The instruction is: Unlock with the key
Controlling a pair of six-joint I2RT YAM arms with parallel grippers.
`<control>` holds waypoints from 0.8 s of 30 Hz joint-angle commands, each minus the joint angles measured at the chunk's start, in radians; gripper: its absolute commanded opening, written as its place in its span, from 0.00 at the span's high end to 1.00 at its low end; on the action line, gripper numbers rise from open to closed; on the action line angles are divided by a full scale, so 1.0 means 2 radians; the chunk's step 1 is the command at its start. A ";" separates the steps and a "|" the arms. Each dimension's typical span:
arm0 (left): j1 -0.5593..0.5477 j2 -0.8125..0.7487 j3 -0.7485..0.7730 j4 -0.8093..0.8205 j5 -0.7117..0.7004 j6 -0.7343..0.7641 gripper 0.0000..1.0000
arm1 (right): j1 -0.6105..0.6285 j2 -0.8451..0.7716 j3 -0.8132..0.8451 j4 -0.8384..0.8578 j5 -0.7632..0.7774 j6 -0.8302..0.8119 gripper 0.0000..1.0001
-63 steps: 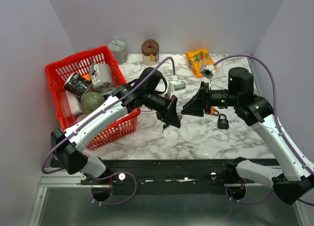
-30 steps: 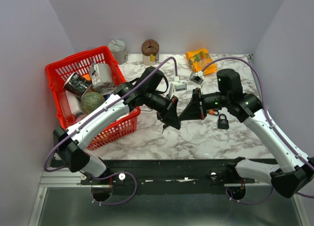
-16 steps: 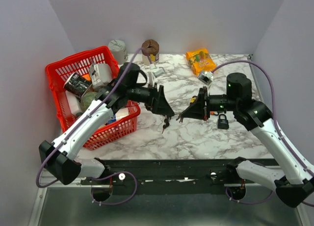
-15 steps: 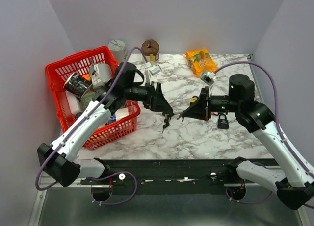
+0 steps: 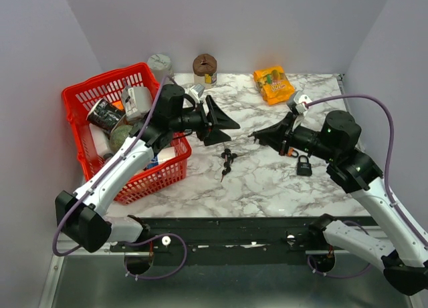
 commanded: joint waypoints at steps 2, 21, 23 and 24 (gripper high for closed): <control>-0.004 -0.002 -0.024 0.031 -0.013 -0.151 0.28 | 0.020 -0.004 -0.013 0.058 0.050 -0.089 0.99; -0.043 0.038 -0.029 0.067 -0.005 -0.252 0.39 | 0.081 -0.004 -0.039 0.064 0.075 -0.225 0.99; -0.045 0.042 -0.027 0.064 -0.002 -0.253 0.50 | 0.087 -0.005 -0.043 0.065 0.086 -0.235 0.99; -0.045 0.042 -0.026 0.063 -0.002 -0.254 0.53 | 0.088 -0.006 -0.043 0.065 0.091 -0.246 0.99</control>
